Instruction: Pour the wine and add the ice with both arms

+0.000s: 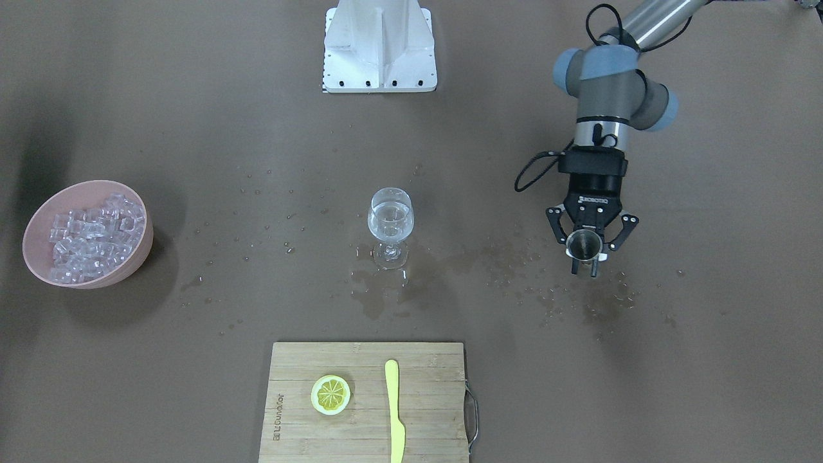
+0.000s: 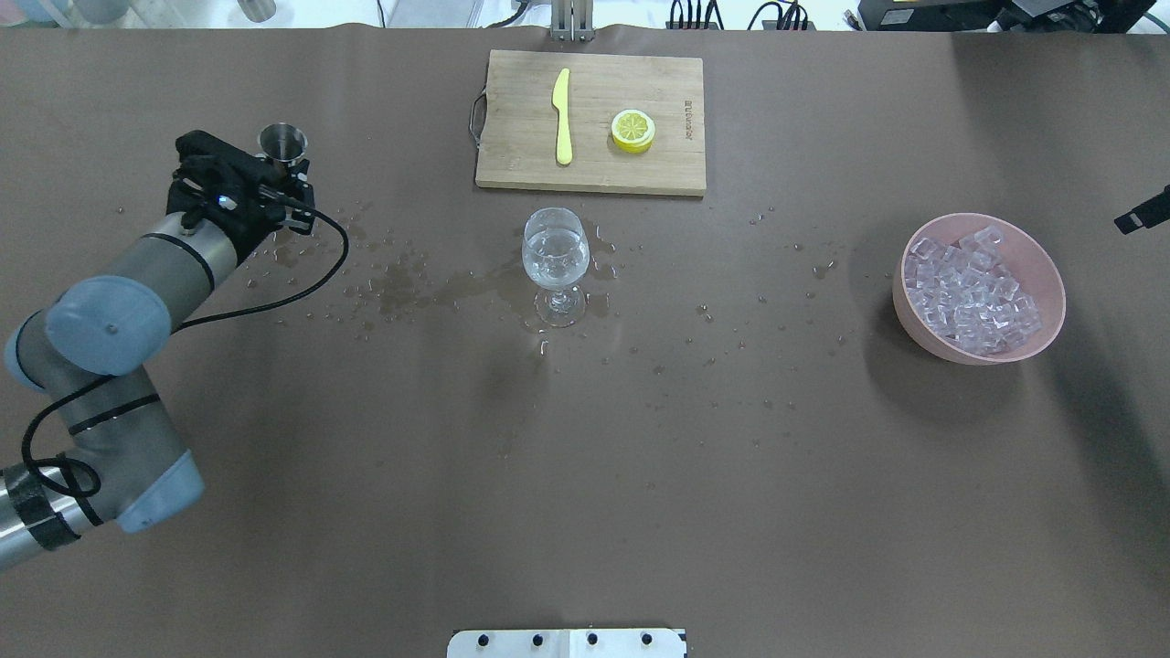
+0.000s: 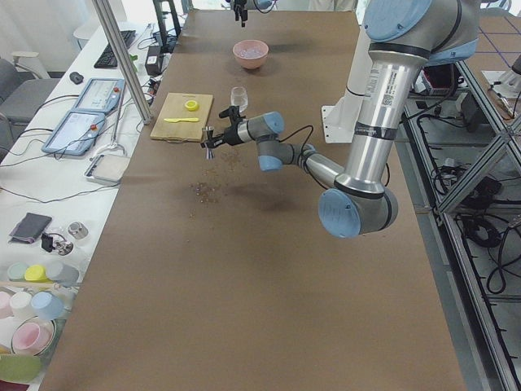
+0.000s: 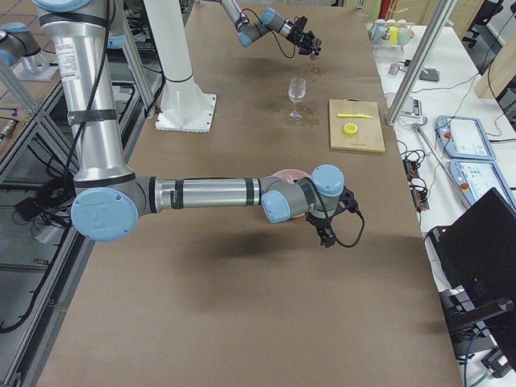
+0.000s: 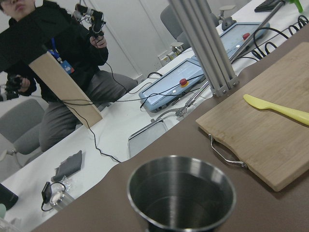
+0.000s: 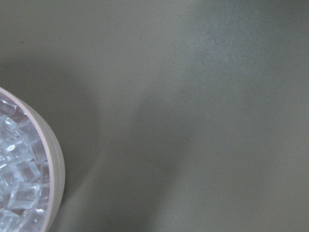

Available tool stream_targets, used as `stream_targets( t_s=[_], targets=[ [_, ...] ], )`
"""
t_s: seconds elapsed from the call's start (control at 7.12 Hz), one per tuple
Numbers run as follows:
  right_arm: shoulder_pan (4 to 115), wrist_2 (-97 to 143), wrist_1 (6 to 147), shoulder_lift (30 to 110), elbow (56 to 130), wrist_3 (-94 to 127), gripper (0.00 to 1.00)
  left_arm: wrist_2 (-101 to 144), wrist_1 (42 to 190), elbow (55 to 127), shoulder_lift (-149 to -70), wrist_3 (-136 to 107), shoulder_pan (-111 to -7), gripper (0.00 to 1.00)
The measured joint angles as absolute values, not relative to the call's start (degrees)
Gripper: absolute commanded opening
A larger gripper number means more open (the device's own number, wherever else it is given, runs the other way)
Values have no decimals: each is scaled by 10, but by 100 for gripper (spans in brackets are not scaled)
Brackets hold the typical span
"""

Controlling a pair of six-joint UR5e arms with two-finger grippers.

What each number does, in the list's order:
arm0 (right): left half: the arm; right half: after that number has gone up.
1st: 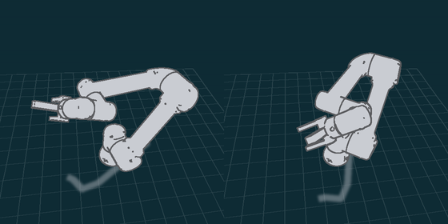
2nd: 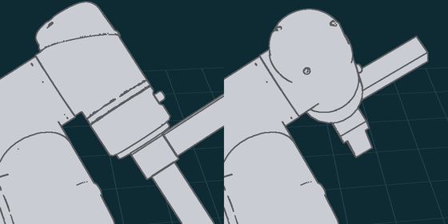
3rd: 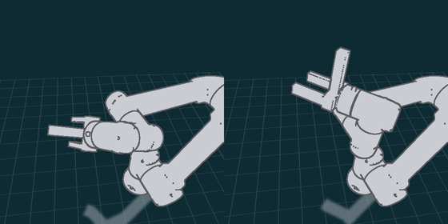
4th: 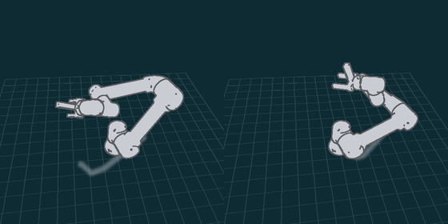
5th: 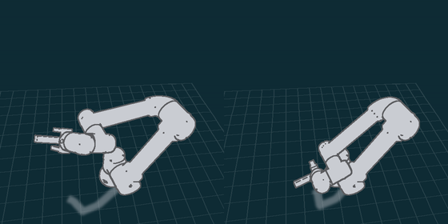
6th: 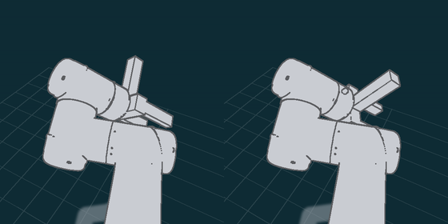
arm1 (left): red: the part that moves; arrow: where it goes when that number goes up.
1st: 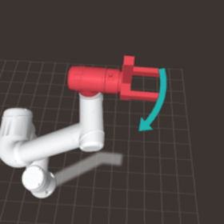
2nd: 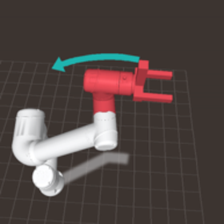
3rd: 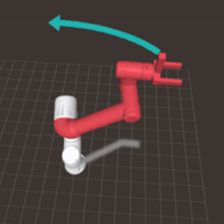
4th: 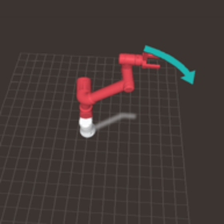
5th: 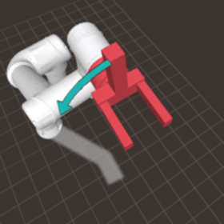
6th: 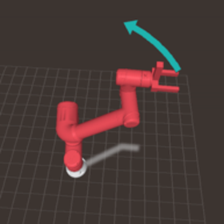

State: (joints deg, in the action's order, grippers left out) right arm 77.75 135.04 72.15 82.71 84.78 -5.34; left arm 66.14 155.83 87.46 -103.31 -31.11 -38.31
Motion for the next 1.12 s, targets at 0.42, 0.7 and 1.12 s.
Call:
stream_targets(
  t_s=[0.42, 0.7, 1.12],
  targets=[
    [770, 1349, 722, 824, 844, -53, 100, 782, 1796, 700, -985, -394, -469, 0],
    [766, 1348, 722, 819, 845, -49, 100, 835, 1832, 675, -958, -423, -508, 0],
    [766, 1348, 722, 818, 851, -43, 100, 832, 1873, 645, -950, -434, -512, 0]
  ],
)
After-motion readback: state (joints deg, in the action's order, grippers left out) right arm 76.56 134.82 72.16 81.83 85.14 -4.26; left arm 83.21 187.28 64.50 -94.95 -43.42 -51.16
